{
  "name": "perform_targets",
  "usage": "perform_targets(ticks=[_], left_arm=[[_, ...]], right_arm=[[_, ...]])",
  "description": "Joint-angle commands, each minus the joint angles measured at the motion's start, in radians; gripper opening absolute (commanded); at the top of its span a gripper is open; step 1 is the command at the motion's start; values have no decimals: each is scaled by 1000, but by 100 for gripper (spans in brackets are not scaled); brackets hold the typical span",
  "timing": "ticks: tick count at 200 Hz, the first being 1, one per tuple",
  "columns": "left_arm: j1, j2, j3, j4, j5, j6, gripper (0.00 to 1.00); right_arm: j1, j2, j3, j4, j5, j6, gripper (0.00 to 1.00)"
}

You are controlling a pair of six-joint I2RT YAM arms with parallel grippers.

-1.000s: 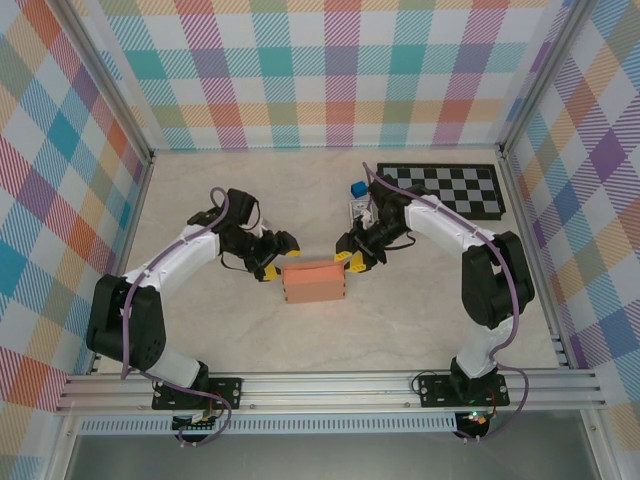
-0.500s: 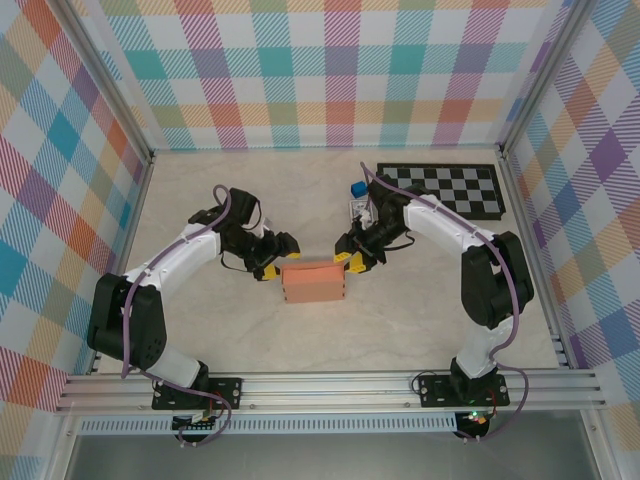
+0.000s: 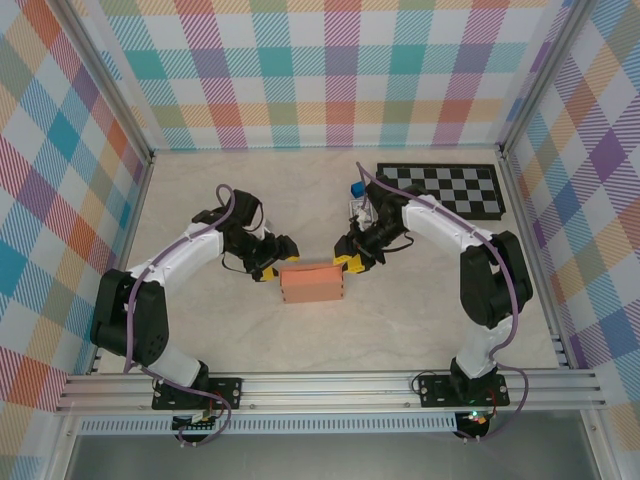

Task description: Fold the paper box

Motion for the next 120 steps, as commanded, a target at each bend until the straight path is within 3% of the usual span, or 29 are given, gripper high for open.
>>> perform_targets(ticks=[1,67,120], left_arm=[[-13,3,-10,-14,-20,25,70],[-13,1,-27,41,-30,-5,70],[-20,1,-36,90,-32,-43,68]], right_arm=[[10,40,9,-33,83,-40,34],[11,30,-21,-13,149,-57,30],[10,23,-26,17,116,-43,28]])
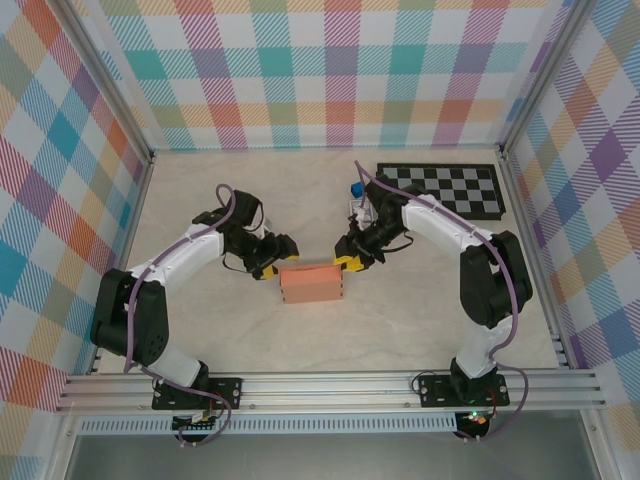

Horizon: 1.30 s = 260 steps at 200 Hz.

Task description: Fold the paper box

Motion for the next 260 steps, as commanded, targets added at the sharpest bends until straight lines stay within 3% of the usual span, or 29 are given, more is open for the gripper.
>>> perform_targets(ticks=[1,54,107,176,201,260], left_arm=[[-20,1,-21,36,-4,-28,68],[-32,-3,-18,39,-29,-21,68],[-40,0,-16,41,-32,-28,68],[-41,9,-6,40,-40,-26,68],[-41,15,-6,42,-39,-26,68],[-41,11,-10,41,-36,-24,68]], right_arm=[[9,22,-29,4,106,-11,28],[9,13,-3,3,51,44,32],[9,6,-1,2,59,80,45],[9,17,-11,1,59,89,43],[9,22,-12,4,75,93,55],[9,9,-42,30,59,121,55]])
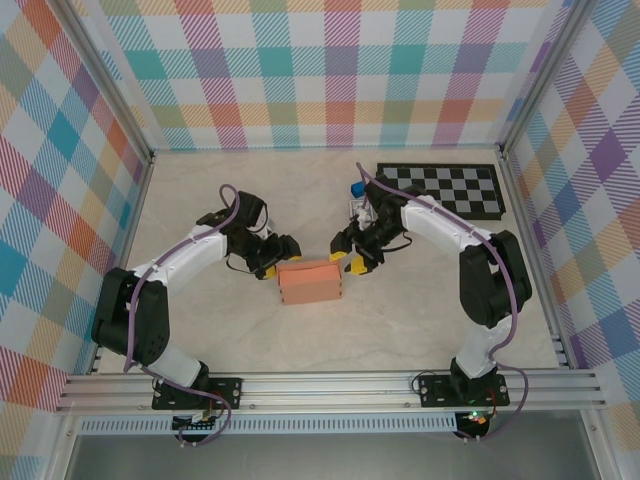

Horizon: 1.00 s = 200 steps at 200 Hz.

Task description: Fold the paper box

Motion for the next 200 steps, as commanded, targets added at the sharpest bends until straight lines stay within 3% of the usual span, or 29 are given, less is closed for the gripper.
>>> perform_targets(ticks=[1,82,121,166,200], left_arm=[[-15,6,-3,10,-2,-9,68],[-15,-8,-4,17,-9,-17,67],[-16,-7,-7,30,-7,-31,67],[-17,-11,-6,31,-16,-32,67],[-18,-10,-7,30,-21,-25,67]], right_arm=[[6,7,-32,3,36,33,55],[9,-40,-94,109,13,163,56],[12,-70,-166,204,18,246,44],[15,-93,-182,214,51,229,36],[18,-96,-186,206,59,192,38]])
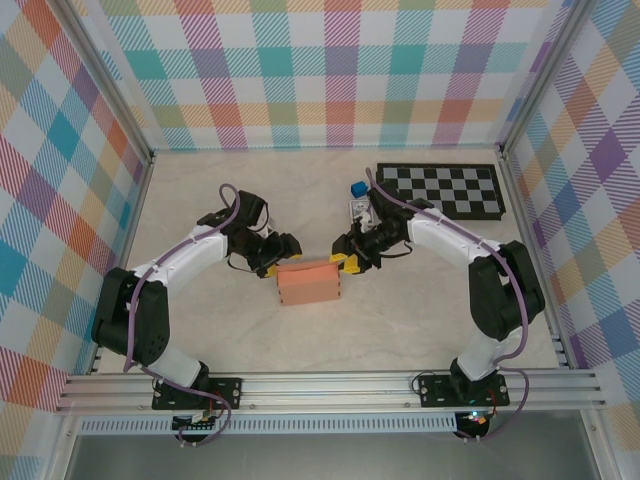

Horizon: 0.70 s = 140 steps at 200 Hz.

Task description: Fold the paper box

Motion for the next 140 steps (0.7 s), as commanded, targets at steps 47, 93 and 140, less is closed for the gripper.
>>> perform_targets(ticks=[47,93,140], left_arm=[[-4,-11,8,-25,-33,32,67],[-5,-7,15,-30,-30,33,70],[-5,-8,10,-17,-17,20,70]], right_arm=[[9,2,-5,-92,115,-69,43],[9,-7,-14,-80,124,-69,54],[10,-21,-46,-16,109,-14,59]])
